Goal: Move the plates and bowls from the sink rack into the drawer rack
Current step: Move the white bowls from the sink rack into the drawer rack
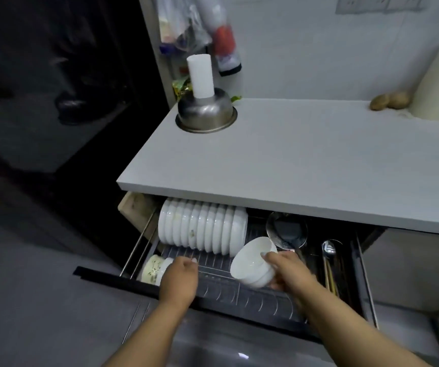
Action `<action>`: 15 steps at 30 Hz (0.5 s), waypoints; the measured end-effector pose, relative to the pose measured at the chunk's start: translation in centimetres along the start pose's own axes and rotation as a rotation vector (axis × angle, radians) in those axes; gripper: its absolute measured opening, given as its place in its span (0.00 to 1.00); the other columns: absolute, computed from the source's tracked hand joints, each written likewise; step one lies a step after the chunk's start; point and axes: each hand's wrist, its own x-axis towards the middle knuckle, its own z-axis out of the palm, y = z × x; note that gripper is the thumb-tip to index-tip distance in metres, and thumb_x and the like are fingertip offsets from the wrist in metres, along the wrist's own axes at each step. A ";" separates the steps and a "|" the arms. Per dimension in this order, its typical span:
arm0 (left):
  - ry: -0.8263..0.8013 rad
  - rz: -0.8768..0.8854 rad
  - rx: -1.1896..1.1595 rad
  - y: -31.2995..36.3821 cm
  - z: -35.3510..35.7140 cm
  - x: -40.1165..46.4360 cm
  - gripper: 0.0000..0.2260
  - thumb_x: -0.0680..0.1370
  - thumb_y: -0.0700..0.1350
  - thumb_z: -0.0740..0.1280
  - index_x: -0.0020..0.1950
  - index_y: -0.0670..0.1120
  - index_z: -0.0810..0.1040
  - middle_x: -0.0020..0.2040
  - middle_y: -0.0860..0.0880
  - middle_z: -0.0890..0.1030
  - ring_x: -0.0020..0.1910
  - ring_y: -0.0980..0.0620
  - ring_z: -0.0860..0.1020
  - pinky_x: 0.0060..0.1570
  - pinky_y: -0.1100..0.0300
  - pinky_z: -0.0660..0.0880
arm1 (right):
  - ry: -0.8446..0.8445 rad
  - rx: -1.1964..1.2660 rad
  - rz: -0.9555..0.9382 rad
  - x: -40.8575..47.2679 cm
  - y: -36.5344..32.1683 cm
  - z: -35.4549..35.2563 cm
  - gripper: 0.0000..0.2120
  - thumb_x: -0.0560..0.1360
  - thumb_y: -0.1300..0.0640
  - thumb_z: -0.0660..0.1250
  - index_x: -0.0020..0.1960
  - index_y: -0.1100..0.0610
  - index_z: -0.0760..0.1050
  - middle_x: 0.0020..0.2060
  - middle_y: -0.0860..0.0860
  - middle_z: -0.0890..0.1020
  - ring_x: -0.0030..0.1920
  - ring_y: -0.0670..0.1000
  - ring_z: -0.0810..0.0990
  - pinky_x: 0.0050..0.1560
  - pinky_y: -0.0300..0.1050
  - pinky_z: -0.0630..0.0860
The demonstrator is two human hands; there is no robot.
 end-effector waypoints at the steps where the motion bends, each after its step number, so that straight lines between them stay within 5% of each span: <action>1: 0.025 0.013 0.049 -1.3 -1.3 1.1 0.08 0.80 0.47 0.61 0.50 0.45 0.77 0.42 0.50 0.79 0.46 0.47 0.77 0.43 0.58 0.71 | -0.007 -0.023 0.018 0.8 0.1 1.9 0.17 0.73 0.51 0.69 0.53 0.63 0.73 0.39 0.56 0.79 0.33 0.51 0.77 0.28 0.38 0.73; 4: 0.041 0.012 0.211 -5.0 -4.2 4.4 0.13 0.78 0.44 0.63 0.61 0.42 0.77 0.57 0.43 0.79 0.57 0.42 0.76 0.56 0.56 0.71 | -0.018 -0.112 0.058 2.9 0.4 7.3 0.14 0.73 0.53 0.70 0.51 0.62 0.72 0.40 0.56 0.79 0.34 0.51 0.77 0.26 0.38 0.73; 8: 0.021 0.014 0.348 -8.4 -6.2 7.7 0.18 0.76 0.45 0.64 0.64 0.42 0.74 0.62 0.42 0.76 0.59 0.43 0.74 0.59 0.53 0.72 | -0.029 -0.218 0.092 6.0 1.6 12.9 0.12 0.71 0.55 0.72 0.45 0.61 0.72 0.38 0.56 0.79 0.32 0.51 0.77 0.23 0.38 0.71; 15: 0.011 0.054 0.547 -10.1 -7.0 11.6 0.18 0.78 0.49 0.60 0.67 0.46 0.70 0.64 0.46 0.74 0.62 0.46 0.72 0.60 0.54 0.68 | -0.031 -0.396 0.154 11.3 4.3 18.8 0.39 0.53 0.42 0.74 0.56 0.63 0.68 0.48 0.60 0.81 0.46 0.60 0.82 0.40 0.55 0.81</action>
